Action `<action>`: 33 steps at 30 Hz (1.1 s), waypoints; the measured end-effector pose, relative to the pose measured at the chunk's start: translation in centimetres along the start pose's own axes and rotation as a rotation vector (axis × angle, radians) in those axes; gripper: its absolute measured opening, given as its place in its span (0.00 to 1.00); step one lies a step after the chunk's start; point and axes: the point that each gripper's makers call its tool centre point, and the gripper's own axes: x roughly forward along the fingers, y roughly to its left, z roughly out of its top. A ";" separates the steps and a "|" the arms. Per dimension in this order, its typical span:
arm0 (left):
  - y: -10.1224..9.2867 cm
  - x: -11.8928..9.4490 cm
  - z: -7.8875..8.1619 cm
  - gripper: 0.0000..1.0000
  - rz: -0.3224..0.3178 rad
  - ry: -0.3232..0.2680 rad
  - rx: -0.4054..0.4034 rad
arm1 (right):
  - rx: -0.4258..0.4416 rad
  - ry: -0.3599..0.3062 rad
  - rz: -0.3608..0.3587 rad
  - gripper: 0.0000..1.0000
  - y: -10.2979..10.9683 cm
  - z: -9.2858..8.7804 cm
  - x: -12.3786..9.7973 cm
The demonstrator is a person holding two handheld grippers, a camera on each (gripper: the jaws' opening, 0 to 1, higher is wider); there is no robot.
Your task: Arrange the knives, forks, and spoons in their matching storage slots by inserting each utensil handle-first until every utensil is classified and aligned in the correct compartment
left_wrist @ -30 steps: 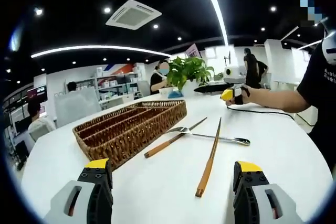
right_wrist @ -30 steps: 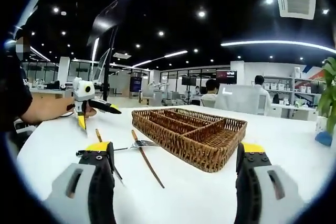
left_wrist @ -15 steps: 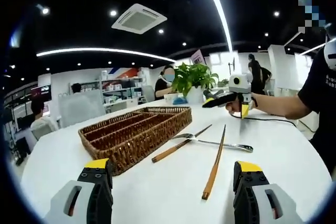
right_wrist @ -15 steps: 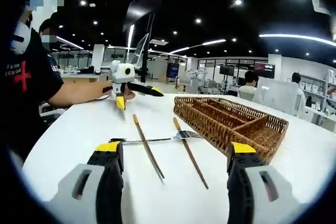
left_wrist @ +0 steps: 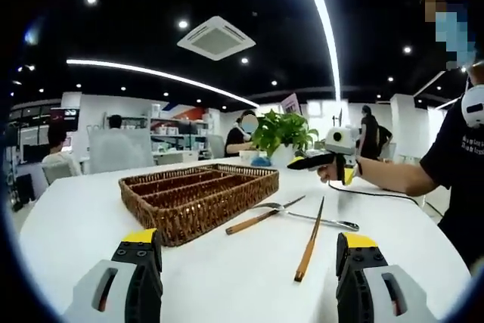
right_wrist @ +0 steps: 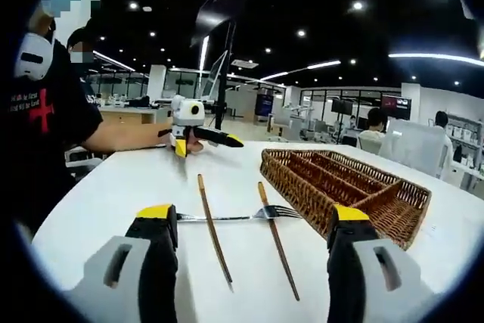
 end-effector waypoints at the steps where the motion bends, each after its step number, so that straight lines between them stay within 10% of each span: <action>1: -0.1 0.0 0.0 1.00 -0.003 -0.002 -0.002 | -0.002 -0.019 0.018 0.78 0.3 0.2 -0.1; 33: 0.1 0.2 -0.5 1.00 0.006 0.014 0.002 | 0.006 0.165 0.179 0.14 3.8 -4.9 2.4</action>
